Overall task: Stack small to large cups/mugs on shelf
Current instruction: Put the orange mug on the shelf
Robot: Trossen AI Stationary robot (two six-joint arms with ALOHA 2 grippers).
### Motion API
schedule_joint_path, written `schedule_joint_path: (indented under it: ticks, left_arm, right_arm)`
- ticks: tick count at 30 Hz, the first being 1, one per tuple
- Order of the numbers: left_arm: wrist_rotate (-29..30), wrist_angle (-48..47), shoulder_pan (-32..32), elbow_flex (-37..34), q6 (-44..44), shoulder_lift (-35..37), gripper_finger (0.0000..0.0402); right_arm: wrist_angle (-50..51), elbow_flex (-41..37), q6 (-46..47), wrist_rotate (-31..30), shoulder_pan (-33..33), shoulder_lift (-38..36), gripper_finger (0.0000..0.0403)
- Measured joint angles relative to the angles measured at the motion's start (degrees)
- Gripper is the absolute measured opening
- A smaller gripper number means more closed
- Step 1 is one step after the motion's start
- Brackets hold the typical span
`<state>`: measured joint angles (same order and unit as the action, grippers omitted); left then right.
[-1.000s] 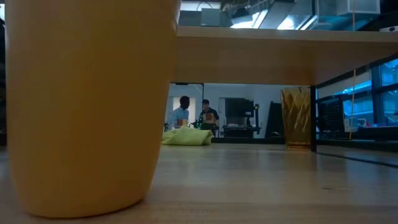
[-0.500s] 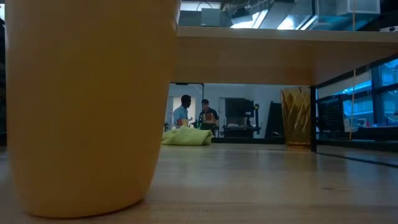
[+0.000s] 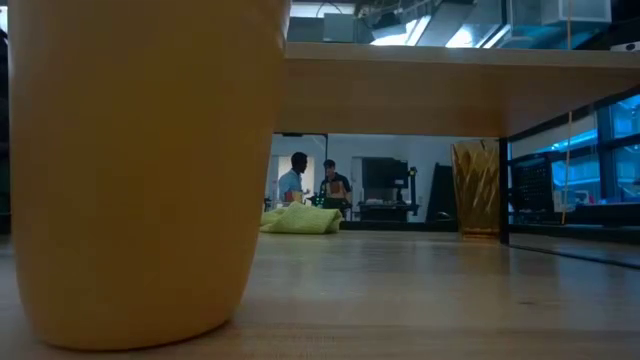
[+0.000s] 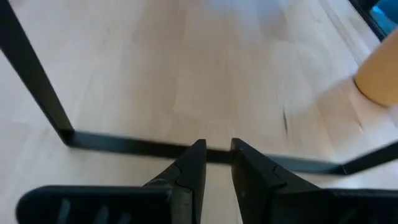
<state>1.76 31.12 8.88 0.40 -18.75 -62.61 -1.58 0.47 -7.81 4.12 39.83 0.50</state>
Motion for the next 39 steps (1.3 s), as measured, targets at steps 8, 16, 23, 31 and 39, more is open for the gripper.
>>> schedule_joint_path:
  ticks: [8,16,23,31,39]
  left_arm:
    - [4.4,0.3,0.0,0.1,-0.3,0.0,0.0069]
    - [9.7,1.5,0.0,0.0,-0.2,0.0,0.0069]
    - [9.9,1.6,0.0,0.0,-0.2,0.0,0.0069]
    - [10.0,1.5,0.0,0.0,-0.2,0.0,0.0069]
    - [10.0,1.7,0.0,0.0,-0.1,0.0,0.0069]
  right_arm:
    - [0.0,0.0,0.0,0.0,0.0,0.0,0.02]
    - [0.0,0.0,0.0,0.0,0.0,0.0,0.02]
    - [0.0,0.0,0.0,0.0,0.0,0.0,0.02]
    - [0.0,0.0,0.0,0.0,0.0,0.0,0.02]
    - [0.0,0.0,0.0,0.0,0.0,0.0,0.02]
